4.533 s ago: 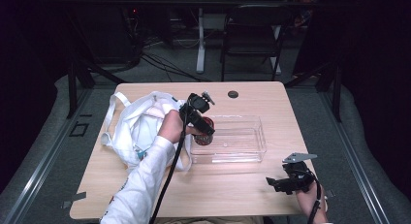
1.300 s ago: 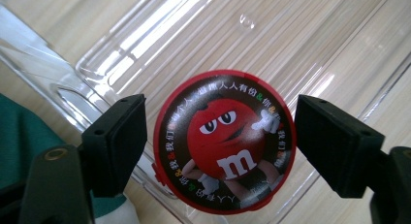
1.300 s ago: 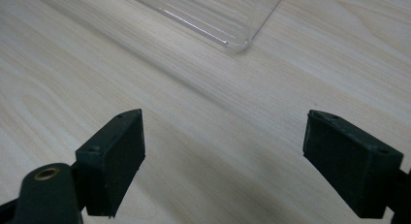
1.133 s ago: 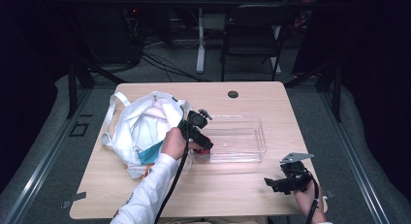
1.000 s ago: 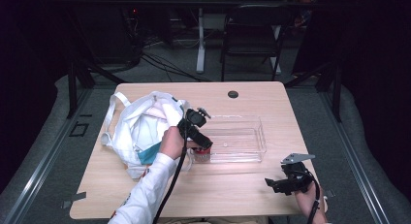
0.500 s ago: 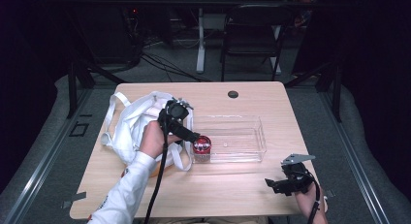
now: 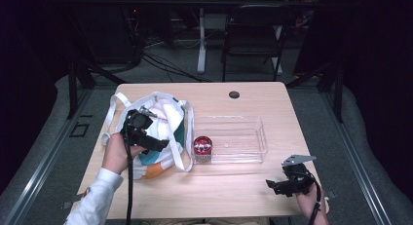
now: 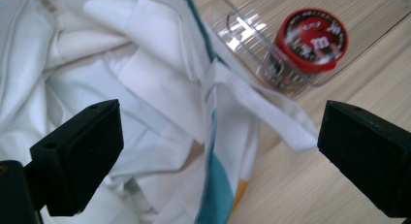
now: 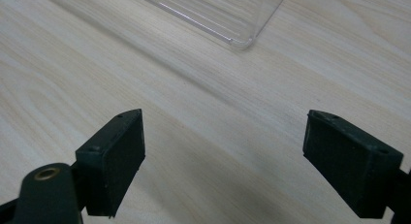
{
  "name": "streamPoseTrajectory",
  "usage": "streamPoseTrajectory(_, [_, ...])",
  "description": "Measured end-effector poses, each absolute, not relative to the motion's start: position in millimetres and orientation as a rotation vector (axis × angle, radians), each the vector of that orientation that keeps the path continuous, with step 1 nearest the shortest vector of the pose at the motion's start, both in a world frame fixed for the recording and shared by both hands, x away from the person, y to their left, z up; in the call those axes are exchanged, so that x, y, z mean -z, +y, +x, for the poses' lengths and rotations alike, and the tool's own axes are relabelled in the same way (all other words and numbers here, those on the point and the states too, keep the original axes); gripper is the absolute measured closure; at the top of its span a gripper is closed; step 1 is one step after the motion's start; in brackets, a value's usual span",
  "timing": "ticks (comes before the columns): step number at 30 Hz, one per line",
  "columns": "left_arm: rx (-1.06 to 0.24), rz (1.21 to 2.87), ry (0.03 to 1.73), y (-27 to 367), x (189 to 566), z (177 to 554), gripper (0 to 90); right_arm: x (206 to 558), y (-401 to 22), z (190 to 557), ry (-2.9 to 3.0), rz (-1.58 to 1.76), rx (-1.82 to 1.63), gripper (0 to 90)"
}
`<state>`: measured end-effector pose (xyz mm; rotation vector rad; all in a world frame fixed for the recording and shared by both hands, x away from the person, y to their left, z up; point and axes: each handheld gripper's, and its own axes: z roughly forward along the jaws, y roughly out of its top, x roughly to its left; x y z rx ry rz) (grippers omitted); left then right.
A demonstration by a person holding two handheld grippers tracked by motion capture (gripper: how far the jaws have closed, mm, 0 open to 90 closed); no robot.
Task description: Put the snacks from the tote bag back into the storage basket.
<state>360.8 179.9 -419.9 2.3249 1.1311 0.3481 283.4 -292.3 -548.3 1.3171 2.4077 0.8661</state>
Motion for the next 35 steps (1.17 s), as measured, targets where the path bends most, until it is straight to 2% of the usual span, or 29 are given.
streamPoseTrajectory(9, [-0.369, 2.294, 1.250, 228.2, 440.0, 339.0, 0.6, 548.8, -292.7, 284.0, 2.408, 1.326, -0.854, 14.6])
streamPoseTrajectory(17, [-0.328, 2.203, 1.324, 260.1, 463.4, 315.5, 0.4, 549.0, -293.0, 284.2, 2.409, 1.328, -0.843, 14.6])
streamPoseTrajectory(27, [-0.310, 2.287, 1.350, 269.5, 495.3, 297.3, 0.4, 550.6, -291.6, 283.9, 2.407, 1.322, -0.842, 14.6])
streamPoseTrajectory(31, [-0.362, 2.362, 1.351, 265.8, 505.0, 297.1, 2.0, 553.0, -290.3, 285.6, 2.407, 1.332, -0.829, 14.7])
streamPoseTrajectory(35, [-0.375, 2.346, 1.339, 265.8, 506.2, 298.4, 1.6, 553.7, -289.2, 286.5, 2.404, 1.332, -0.819, 14.6])
